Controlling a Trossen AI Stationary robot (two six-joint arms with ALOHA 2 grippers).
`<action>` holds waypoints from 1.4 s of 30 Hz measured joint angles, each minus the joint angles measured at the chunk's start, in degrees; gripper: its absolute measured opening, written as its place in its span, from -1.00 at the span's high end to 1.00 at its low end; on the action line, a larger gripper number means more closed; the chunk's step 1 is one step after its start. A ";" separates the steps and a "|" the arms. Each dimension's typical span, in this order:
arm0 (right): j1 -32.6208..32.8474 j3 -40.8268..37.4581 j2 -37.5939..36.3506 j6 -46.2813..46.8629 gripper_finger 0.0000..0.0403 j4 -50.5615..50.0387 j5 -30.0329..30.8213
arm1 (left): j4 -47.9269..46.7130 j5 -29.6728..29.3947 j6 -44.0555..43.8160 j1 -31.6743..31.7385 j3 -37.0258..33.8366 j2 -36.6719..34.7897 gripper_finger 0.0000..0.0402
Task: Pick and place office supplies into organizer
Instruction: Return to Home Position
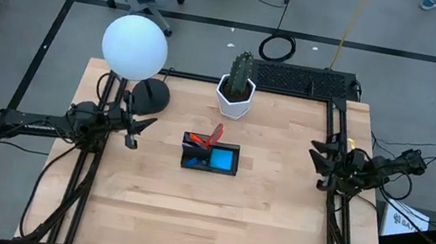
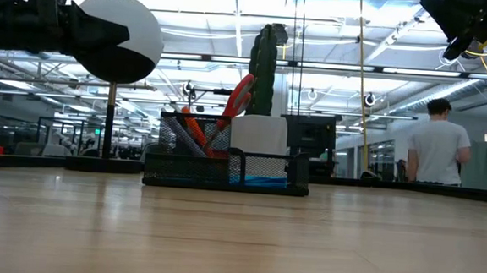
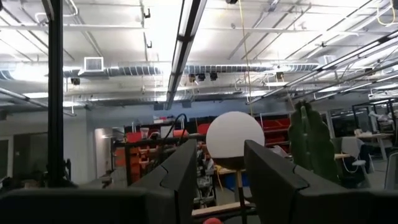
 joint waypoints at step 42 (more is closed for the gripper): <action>0.00 -0.13 1.53 -1.44 0.39 -31.58 9.05 | -22.50 -6.82 7.89 -0.04 0.15 0.55 0.36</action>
